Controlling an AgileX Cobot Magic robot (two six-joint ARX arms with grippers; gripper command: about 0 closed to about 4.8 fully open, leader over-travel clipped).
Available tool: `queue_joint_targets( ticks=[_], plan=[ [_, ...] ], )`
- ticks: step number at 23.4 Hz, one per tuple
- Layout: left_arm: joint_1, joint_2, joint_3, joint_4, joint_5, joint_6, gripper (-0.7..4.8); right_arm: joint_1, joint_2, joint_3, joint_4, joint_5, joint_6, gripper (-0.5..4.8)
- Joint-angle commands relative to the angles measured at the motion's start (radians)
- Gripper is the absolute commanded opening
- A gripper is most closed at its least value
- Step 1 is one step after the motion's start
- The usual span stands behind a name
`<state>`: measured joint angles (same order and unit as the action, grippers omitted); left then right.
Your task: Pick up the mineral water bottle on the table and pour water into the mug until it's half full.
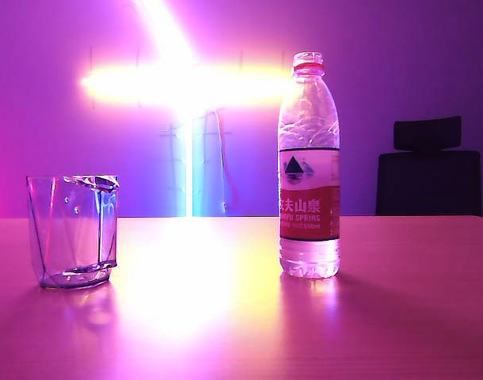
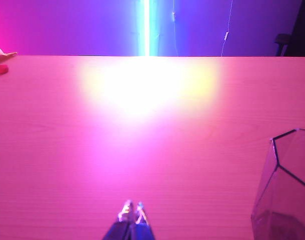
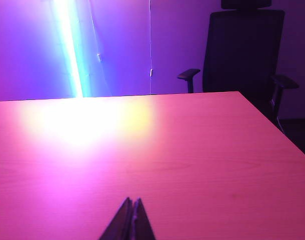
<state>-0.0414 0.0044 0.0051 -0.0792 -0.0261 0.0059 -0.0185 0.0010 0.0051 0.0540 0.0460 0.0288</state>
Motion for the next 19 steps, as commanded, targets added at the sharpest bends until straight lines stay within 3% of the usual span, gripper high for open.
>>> queue_joint_targets(
  ticks=[1, 10, 13, 16, 19],
  plan=[
    [-0.002, 0.002, 0.004, 0.006, 0.004, -0.003, -0.02, 0.001, -0.001, -0.005, 0.024, 0.003, -0.003, -0.05],
    [-0.012, 0.002, 0.003, 0.006, 0.003, -0.003, -0.02, 0.003, -0.002, -0.005, 0.025, -0.005, 0.008, -0.05],
    [-0.209, 0.006, 0.004, 0.007, -0.025, -0.003, -0.02, 0.005, -0.002, -0.004, 0.029, -0.078, 0.173, -0.04],
    [-0.362, 0.016, 0.004, 0.006, -0.023, -0.003, -0.02, 0.005, -0.001, -0.002, 0.03, -0.128, 0.241, 0.09],
    [-0.507, 0.041, 0.004, 0.006, -0.018, -0.003, -0.02, 0.005, 0.0, 0.007, 0.025, -0.17, 0.324, 1.2]
  ],
)
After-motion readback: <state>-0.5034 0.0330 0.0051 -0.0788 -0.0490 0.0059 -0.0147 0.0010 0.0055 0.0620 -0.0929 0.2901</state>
